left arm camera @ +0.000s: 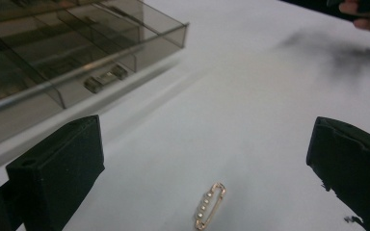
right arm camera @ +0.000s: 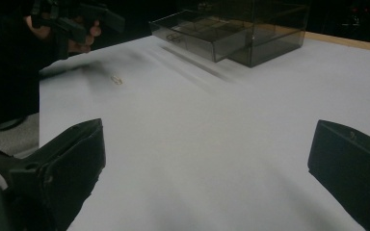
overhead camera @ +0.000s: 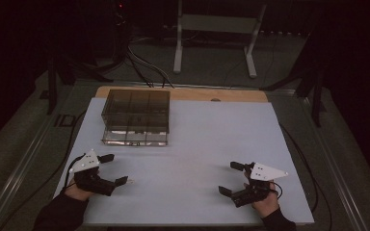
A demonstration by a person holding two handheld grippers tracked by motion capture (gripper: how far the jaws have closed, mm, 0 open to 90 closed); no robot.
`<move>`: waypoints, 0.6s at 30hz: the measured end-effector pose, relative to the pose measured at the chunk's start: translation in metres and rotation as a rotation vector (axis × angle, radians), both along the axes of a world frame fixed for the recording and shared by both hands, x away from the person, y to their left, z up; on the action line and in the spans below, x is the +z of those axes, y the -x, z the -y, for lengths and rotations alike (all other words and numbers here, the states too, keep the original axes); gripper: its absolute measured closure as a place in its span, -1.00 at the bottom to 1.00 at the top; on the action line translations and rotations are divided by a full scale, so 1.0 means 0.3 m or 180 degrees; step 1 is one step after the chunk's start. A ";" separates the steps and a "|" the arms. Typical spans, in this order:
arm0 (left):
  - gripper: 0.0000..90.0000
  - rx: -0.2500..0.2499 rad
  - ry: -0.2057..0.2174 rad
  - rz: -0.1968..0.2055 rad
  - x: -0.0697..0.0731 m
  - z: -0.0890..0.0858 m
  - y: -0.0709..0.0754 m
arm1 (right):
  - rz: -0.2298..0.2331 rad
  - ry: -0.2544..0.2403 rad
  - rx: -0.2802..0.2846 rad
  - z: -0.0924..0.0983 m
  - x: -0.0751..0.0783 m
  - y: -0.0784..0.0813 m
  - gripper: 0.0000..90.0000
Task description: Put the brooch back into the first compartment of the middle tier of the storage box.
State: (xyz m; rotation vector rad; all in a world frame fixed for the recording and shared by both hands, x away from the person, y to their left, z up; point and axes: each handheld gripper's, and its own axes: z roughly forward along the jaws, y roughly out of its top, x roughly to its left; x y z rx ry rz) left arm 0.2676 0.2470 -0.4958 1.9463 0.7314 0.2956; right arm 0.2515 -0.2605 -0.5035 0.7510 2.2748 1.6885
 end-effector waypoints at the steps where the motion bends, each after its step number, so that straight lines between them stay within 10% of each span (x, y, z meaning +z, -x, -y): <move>1: -0.99 -0.0003 -0.0004 -0.0019 -0.002 0.003 -0.001 | 0.0002 0.0010 0.0000 -0.001 0.000 0.001 -1.00; 6: -0.99 -0.0151 0.0109 -0.0205 -0.017 0.016 -0.004 | -0.0003 0.0004 0.0002 -0.001 0.000 0.001 -1.00; 18: -0.89 -0.0141 -0.0450 -0.0349 -0.043 0.064 0.001 | -0.0013 0.0007 0.0007 -0.003 -0.001 -0.001 -1.00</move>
